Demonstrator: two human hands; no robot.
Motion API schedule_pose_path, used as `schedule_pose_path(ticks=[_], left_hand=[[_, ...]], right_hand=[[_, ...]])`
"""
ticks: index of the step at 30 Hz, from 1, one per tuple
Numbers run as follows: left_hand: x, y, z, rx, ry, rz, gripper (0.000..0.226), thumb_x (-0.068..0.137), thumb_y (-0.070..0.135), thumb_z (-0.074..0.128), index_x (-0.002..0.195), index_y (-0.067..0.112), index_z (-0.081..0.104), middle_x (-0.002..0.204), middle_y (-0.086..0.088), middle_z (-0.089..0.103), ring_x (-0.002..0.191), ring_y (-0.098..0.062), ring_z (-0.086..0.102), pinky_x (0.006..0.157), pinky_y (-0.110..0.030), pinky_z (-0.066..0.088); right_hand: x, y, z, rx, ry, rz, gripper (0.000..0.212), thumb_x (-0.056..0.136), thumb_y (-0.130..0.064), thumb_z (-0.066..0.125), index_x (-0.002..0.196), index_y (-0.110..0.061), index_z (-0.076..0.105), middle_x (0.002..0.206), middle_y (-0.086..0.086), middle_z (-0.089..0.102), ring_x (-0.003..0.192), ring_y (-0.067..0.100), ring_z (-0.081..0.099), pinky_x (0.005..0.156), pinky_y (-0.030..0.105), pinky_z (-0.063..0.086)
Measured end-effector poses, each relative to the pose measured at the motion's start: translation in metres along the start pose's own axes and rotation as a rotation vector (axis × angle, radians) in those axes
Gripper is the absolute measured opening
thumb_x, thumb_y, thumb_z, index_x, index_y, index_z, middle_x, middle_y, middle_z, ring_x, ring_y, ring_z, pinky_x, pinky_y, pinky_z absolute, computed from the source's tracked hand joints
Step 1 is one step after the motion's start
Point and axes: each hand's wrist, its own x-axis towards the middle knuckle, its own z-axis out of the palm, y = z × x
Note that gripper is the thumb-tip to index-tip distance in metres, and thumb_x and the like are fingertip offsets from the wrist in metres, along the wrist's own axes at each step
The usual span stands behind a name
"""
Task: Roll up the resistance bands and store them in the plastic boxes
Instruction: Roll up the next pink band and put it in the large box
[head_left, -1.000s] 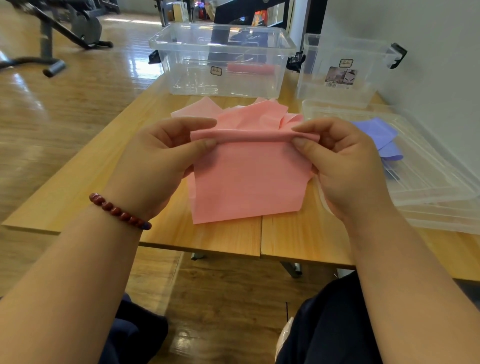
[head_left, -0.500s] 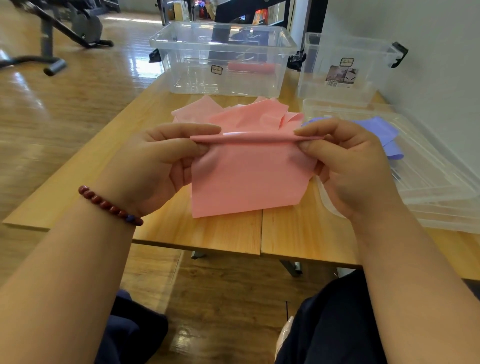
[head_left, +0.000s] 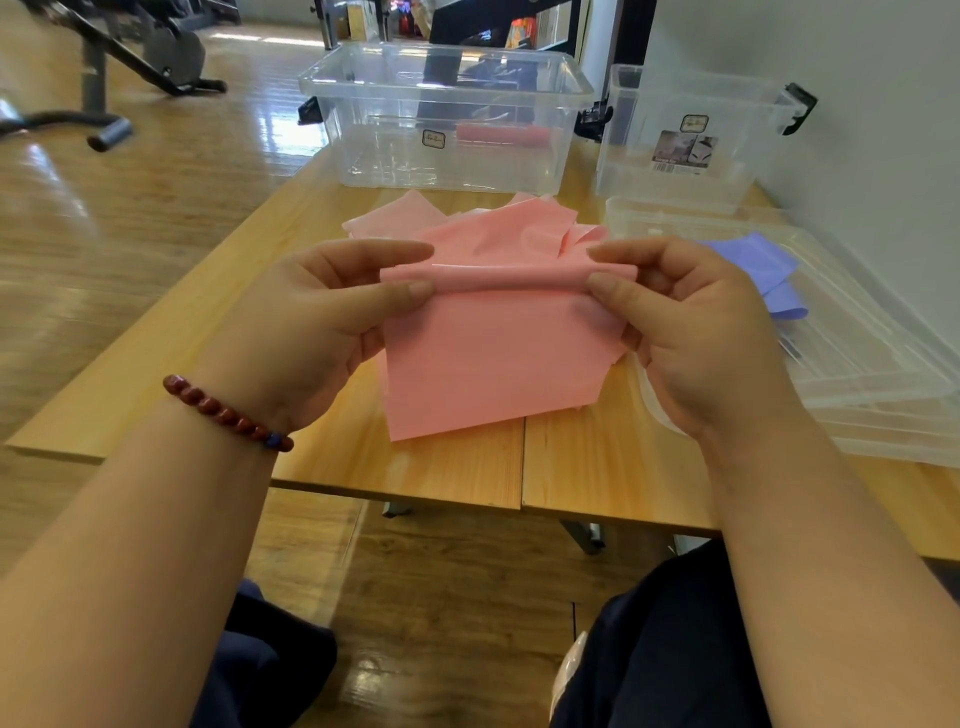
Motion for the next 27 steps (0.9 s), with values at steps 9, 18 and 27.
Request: schedule_pose_path(ticks=[9, 18, 27], left_hand=[[-0.0011, 0.0001, -0.0003, 0.069, -0.022, 0.05, 0.015, 0.076, 0.016, 0.065, 0.086, 0.023, 0.076, 0.084, 0.0, 0.071, 0.085, -0.014, 0.068, 0.071, -0.023, 0.056], [-0.0051, 0.0045, 0.0007, 0.007, -0.083, -0.021, 0.008, 0.079, 0.015, 0.071, 0.085, 0.016, 0.075, 0.085, -0.001, 0.072, 0.08, -0.015, 0.069, 0.065, -0.026, 0.057], [-0.0026, 0.0032, 0.0013, 0.013, 0.004, 0.029, 0.017, 0.069, 0.017, 0.069, 0.086, 0.016, 0.07, 0.086, -0.005, 0.067, 0.075, -0.013, 0.068, 0.063, -0.022, 0.055]], right_hand=[[0.0009, 0.0016, -0.0021, -0.017, -0.046, -0.072, 0.027, 0.085, -0.013, 0.069, 0.079, -0.039, 0.074, 0.089, -0.009, 0.07, 0.097, 0.017, 0.065, 0.081, 0.032, 0.053], [0.0023, 0.0043, -0.0033, -0.017, -0.016, -0.104, 0.03, 0.084, -0.008, 0.069, 0.076, -0.037, 0.075, 0.091, -0.007, 0.071, 0.099, 0.017, 0.065, 0.085, 0.033, 0.052], [0.0004, 0.0007, 0.0033, 0.16, -0.046, 0.018, 0.011, 0.066, -0.019, 0.075, 0.069, -0.029, 0.077, 0.081, -0.01, 0.071, 0.085, 0.01, 0.065, 0.071, 0.019, 0.05]])
